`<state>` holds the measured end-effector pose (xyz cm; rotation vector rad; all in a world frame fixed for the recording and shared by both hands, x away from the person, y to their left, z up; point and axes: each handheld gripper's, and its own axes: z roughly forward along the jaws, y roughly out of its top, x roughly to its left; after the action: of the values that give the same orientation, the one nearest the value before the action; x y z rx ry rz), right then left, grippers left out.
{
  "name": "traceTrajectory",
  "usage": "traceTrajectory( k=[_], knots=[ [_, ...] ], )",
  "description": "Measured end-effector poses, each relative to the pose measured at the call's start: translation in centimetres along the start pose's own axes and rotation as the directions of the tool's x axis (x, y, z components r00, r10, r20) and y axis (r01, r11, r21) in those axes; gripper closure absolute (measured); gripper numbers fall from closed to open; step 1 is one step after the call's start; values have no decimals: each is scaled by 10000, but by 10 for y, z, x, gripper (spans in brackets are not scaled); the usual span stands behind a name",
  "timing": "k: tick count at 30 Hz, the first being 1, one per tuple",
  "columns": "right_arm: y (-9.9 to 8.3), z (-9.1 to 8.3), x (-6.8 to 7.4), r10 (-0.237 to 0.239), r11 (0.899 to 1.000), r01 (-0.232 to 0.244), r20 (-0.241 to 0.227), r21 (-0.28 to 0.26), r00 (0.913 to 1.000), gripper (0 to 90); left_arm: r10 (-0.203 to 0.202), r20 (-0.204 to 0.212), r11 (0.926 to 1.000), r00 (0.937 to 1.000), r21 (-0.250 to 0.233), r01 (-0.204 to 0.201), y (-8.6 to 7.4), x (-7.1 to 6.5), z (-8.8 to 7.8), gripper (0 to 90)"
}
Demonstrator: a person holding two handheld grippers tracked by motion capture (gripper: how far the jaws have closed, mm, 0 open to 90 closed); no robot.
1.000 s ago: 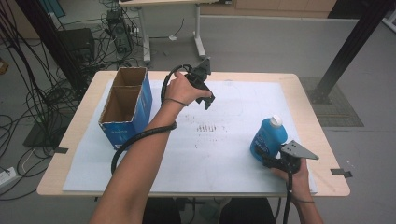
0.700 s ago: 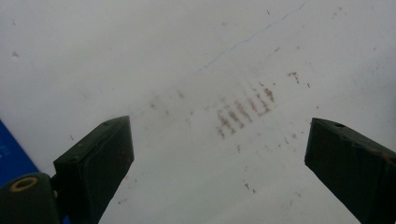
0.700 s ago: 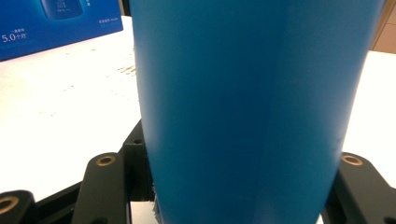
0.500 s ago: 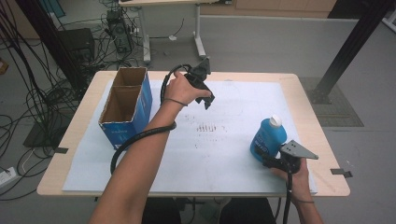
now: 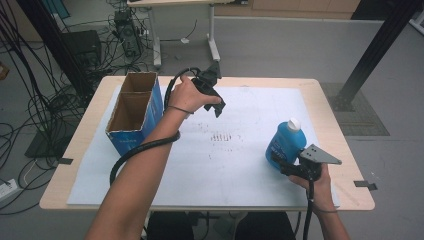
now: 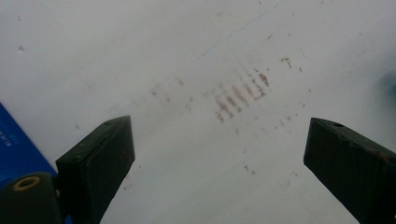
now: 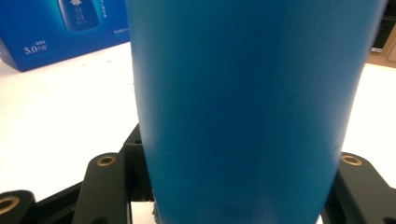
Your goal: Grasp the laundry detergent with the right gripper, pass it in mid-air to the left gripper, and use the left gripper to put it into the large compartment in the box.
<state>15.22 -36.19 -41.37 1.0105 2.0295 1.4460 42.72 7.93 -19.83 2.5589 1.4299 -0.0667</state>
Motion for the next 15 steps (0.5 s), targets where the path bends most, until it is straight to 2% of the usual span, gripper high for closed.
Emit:
traceTrajectory(
  k=[8,12,15],
  knots=[
    [9,1,-5,59,10000,-60,-325,-30,9995,406,343,165,9994,9993,-86,-342,-11,0,-15,91],
    [13,2,-11,45,10000,-44,-564,23,9984,406,572,72,9983,9983,-124,-571,-16,-4,-23,91],
    [16,3,-16,64,10000,-59,-744,69,9972,406,892,-17,9960,9960,-48,-892,-18,-9,-28,91]
  ],
)
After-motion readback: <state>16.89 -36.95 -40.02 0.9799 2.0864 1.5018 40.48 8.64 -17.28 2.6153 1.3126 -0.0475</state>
